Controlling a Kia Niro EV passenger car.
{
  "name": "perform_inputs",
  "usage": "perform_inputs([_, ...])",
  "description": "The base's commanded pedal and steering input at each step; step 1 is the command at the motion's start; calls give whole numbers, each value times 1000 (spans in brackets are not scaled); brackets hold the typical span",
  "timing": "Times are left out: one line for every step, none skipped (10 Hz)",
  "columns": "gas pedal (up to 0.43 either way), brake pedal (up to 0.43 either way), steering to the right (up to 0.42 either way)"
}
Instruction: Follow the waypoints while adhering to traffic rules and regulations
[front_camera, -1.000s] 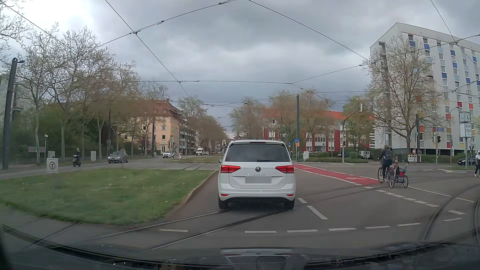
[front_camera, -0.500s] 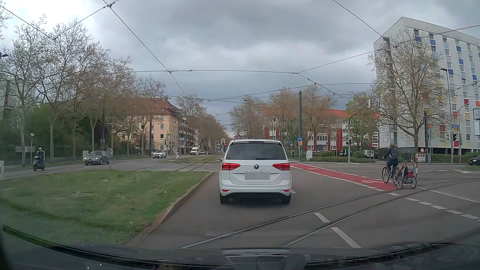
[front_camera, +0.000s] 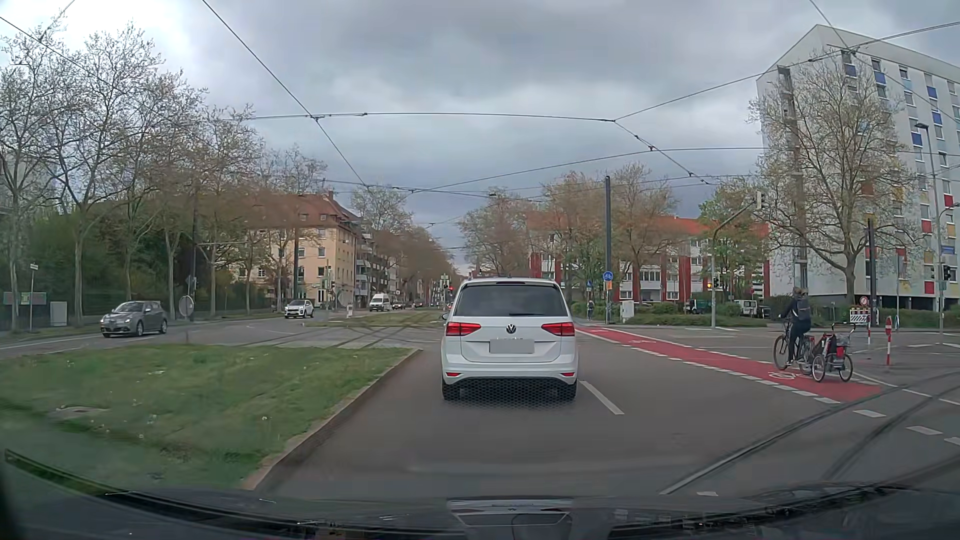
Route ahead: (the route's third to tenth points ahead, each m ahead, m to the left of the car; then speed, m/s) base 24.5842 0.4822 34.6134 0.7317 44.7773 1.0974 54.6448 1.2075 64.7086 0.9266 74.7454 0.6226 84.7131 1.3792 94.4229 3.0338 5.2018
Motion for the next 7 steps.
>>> perform_inputs([150, 0, 0])
perform_inputs([150, 0, -4])
perform_inputs([150, 0, -5])
perform_inputs([150, 0, -5])
perform_inputs([150, 0, -4])
perform_inputs([150, 0, -2])
perform_inputs([150, 0, -3])
